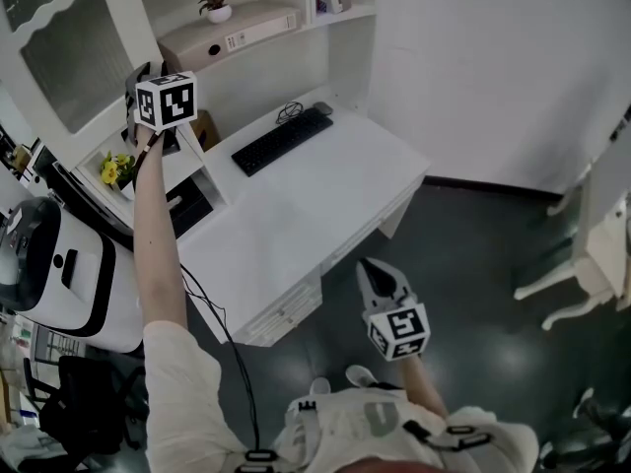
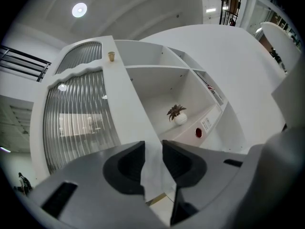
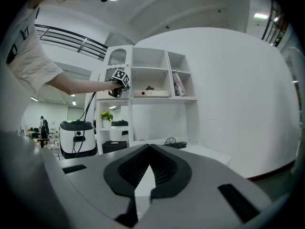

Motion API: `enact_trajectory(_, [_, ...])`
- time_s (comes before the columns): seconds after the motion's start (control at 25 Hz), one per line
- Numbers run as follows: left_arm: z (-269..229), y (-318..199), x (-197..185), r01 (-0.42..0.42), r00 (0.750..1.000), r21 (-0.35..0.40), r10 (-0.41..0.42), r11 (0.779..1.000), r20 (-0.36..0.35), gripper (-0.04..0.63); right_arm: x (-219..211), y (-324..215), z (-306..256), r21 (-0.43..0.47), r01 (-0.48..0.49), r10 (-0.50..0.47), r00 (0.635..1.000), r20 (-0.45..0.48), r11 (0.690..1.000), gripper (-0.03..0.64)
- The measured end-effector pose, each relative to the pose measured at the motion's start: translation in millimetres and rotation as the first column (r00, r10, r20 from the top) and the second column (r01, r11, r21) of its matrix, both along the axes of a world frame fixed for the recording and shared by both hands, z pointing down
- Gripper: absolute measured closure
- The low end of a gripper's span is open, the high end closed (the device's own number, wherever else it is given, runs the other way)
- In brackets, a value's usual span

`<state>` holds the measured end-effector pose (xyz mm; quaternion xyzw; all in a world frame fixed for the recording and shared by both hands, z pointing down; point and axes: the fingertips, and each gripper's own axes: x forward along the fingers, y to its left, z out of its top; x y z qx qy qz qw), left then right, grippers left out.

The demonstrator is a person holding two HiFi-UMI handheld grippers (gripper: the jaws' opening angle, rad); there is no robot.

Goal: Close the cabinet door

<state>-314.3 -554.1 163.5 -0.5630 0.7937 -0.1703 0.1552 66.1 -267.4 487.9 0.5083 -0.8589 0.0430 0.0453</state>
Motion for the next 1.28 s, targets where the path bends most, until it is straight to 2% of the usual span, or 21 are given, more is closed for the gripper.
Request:
enact_trajectory(0.76, [-1.3,-8.0,-7.1,0.01,1.0,0.007,-0.01,1.0,-0.013,0.48,1.1,-1.2,1.5,-0.007,-0.025,0.025,1.0,0.006,1.0,0.612])
enact_trajectory(0.84, [-0.8,-7.9,-6.7,-0.005,0.999,0.013,0.005,1.0,-0.039,0.479,0.8,-0.2,0.2,-0.002,-0.019,0.019,1.0,0.005,1.0,0.612])
enact_trajectory(1.04, [-0.8,-8.4,1.7,-0.084,0.981,0.037,0.089,0.996,-0.175,0.467,4.6,6.8,6.4,-0.024,-0.03,0.03,1.0,0.009,0.999,0.612])
enact_trajectory(1.28, [-2.6,-1.5,7.9,-0.09,0.976,0.024,0.093,0.996,-0.197,0.425,5.4,14.3,1.0,-0.013,-0.008,0.009,1.0,0.009,1.0,0.612])
